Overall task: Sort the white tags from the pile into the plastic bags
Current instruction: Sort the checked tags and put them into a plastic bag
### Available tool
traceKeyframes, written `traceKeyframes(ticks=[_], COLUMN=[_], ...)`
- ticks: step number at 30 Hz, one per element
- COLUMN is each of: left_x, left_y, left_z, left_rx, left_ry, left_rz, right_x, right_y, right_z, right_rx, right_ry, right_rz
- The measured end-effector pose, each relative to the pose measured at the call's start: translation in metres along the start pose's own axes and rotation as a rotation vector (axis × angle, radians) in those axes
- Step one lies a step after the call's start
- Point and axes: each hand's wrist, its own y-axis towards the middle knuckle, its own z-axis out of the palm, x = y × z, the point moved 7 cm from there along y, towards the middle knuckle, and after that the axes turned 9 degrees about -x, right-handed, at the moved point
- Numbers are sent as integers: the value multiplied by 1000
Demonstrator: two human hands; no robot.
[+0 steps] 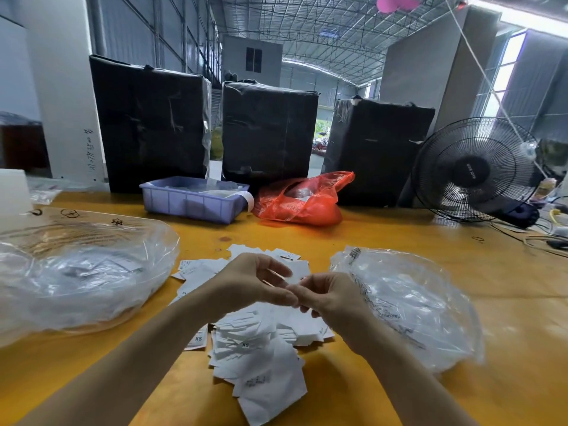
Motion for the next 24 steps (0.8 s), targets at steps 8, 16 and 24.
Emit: traceKeyframes(ticks=[8, 16, 24], left_x=[6, 20, 24], left_y=[5, 10, 10], left_z=[-24, -30, -25], left_rx=[-272, -300, -220], left_ry=[6, -68, -32], left_rz=[-22, -117, -133], right_x=[-5, -30, -37], right_y=[9, 5, 11], right_z=[-14, 8, -13], right_rx=[-186, 201, 156], right_ry=[-416, -719, -634], right_rz=[-182, -96, 63])
